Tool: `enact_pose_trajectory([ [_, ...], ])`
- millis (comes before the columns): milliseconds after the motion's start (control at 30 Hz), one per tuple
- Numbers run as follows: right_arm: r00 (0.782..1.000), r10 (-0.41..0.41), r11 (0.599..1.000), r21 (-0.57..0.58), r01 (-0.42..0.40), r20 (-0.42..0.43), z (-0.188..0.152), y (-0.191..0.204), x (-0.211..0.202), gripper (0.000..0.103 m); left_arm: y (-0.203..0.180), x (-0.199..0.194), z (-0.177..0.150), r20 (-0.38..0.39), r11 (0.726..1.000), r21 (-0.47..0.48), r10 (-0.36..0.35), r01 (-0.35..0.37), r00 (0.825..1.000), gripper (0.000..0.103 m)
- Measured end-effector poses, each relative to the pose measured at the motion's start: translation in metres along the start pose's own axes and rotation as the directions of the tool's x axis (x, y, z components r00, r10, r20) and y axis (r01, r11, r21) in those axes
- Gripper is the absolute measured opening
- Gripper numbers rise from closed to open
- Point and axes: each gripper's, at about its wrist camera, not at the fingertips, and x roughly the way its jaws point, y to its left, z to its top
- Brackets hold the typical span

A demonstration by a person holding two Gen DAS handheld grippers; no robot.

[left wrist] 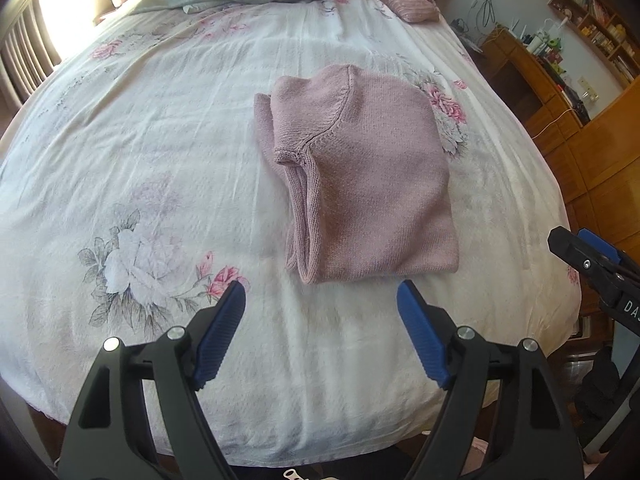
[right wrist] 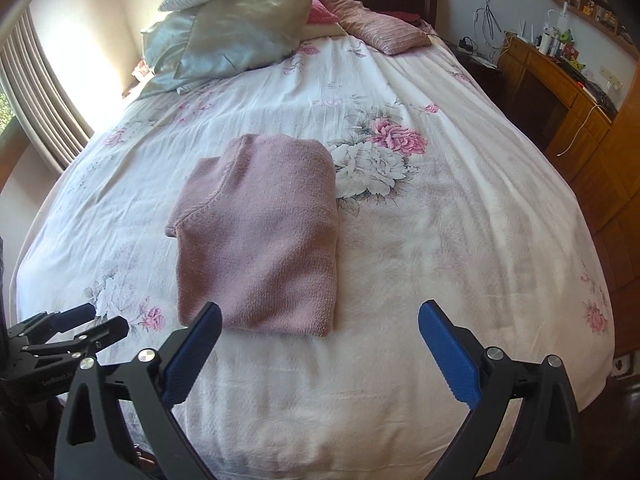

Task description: Fold small clothes

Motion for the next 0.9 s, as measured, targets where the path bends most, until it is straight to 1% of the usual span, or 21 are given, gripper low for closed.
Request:
enact_pose_trajectory([
  [100,1.0,-0.021,1.0,-0.005,0.021,-0.005,-0.003,0.003,-0.004,0.099,0.0,-0.005,-0.002,0.008,1.0,-0.003,0.006,-0.006,1.0,0.08],
  [267,0.997,-0.078,0.997,-0.03,0.078,-0.017,-0.008,0.01,-0.009,0.099,-0.001,-0.012,-0.006,0.017,1.0,-0.003,0.015,-0.015,1.0,0.08],
  [433,0.999,-0.033,0.999,-0.027,0.032,-0.02,-0.013,0.013,-0.014,0.099,-0.004,-0.016,-0.011,0.02,1.0,-0.003,0.014,-0.014,1.0,0.08],
  [900,0.999,-0.039,0.999,-0.032,0.038,-0.03,-0.015,0.011,-0.014,0.099,-0.006,-0.017,-0.014,0.014,1.0,-0.004,0.027,-0.027,1.0,0.082],
])
